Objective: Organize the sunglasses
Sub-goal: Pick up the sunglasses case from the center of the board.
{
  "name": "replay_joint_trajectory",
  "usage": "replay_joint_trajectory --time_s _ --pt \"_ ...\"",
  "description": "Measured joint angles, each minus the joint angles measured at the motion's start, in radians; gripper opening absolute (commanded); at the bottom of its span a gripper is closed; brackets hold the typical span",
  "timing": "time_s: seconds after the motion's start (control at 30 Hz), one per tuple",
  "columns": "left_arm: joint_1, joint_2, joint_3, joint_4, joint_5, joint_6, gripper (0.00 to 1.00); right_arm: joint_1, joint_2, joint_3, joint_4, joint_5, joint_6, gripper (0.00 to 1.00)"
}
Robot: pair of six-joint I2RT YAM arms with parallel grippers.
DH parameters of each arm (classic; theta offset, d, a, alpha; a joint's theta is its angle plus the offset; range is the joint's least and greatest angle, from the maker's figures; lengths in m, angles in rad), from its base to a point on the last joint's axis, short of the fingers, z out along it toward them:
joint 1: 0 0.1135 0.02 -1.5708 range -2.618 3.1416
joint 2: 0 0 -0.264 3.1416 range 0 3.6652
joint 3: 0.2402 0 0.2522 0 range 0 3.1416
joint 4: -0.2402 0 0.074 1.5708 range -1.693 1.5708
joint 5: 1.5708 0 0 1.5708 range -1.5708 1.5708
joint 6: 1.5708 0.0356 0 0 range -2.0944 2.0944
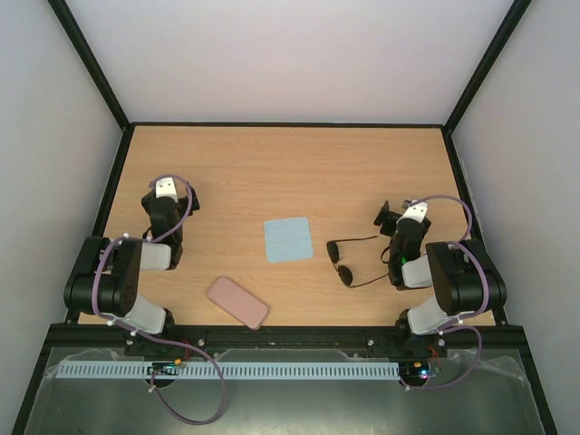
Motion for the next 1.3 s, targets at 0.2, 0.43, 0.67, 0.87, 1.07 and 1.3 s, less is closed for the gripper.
replay_joint_trajectory --time_s 0.2,0.43,0.67,0.87,1.07,1.3 --pt "0.000 0.000 0.000 0.000 0.000 0.000 0.99 0.000 0.000 0.000 0.000 -0.001 -0.001 0.99" --pt "0.000 0.000 0.000 0.000 0.000 0.002 0.99 0.000 0.000 0.000 0.001 -0.041 -0.019 0.99" --pt "-0.030 -0.024 0.120 -0.222 -0.082 -0.025 0.99 0.001 -0.011 -0.029 0.037 -0.099 -0.045 0.99" --pt "-0.108 -0.178 0.239 -0.392 -0.095 -0.051 0.99 0.068 -0.319 0.069 -0.313 -0.097 -0.042 0.99" --pt "-0.174 -0.218 0.596 -0.645 -0.108 -0.142 1.00 0.081 -0.483 0.512 -0.823 -0.248 0.075 0.99" --pt "-0.158 -0.320 0.873 -0.959 0.157 -0.386 1.00 0.089 -0.508 0.710 -1.138 -0.590 0.281 0.99"
